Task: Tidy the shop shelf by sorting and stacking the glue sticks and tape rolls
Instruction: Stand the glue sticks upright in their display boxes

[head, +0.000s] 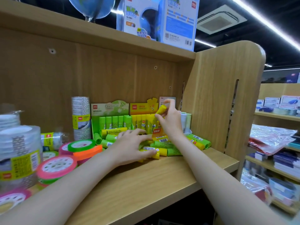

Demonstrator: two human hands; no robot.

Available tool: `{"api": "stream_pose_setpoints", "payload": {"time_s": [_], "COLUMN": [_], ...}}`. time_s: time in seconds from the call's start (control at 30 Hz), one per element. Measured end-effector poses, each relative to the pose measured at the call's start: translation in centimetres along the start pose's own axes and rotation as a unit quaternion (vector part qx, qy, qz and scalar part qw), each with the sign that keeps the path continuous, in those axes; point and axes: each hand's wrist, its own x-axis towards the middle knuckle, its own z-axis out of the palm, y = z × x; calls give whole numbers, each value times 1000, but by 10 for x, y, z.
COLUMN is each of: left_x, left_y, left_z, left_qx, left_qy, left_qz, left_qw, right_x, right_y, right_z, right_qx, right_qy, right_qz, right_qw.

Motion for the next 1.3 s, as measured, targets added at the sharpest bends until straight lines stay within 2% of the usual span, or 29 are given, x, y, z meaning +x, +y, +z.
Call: {"api": "stream_pose_setpoints", "payload": {"time_s": [0.07, 0.2, 0.33, 0.5, 0.6, 0.77, 0.87, 1.0, 1.03, 1.13, 1.17, 1.23, 1.3], "left_x": [1, 1, 1, 1, 0, 1, -2, -4, -5, -5, -4, -3, -2], "left_y": [0, 1, 0, 1, 2, 1, 0, -1, 0, 2, 2, 3, 3], "left_z": [0, -1, -1, -1, -1, 0, 0, -1, -1, -1, -2, -2, -1], "left_qx": [20, 41, 33, 22, 28, 28, 33, 32, 33, 41, 44, 45, 41], "left_qy": [-7, -1, -7, 3, 5, 5, 1, -1, -2, 5, 5, 9, 20], "left_qz": [-30, -39, -41, -54, -65, -88, -95, -100, -98, -87, -82, -70, -59], "left_qw": [999, 998, 999, 998, 997, 996, 995, 994, 995, 995, 996, 996, 997], "right_x": [4, 6, 4, 1, 2, 10, 7, 2, 1, -3, -7, -19, -29], "right_y": [2, 8, 7, -4, -2, 5, 13, 20, 19, 14, 11, 8, 7], "right_z": [6, 11, 12, 6, 7, 18, 16, 11, 8, -6, -11, -17, -18], "right_qx": [-88, -215, -226, -249, -257, -329, -328, -284, -263, -169, -145, -125, -132], "right_qy": [-25, -91, -100, -126, -116, -101, -87, -108, -101, -15, -20, -112, -224], "right_qz": [-26, -43, -26, -68, -61, -94, -88, -70, -71, -97, -100, -75, -27], "right_qw": [995, 972, 969, 958, 957, 934, 937, 950, 957, 981, 984, 983, 965]}}
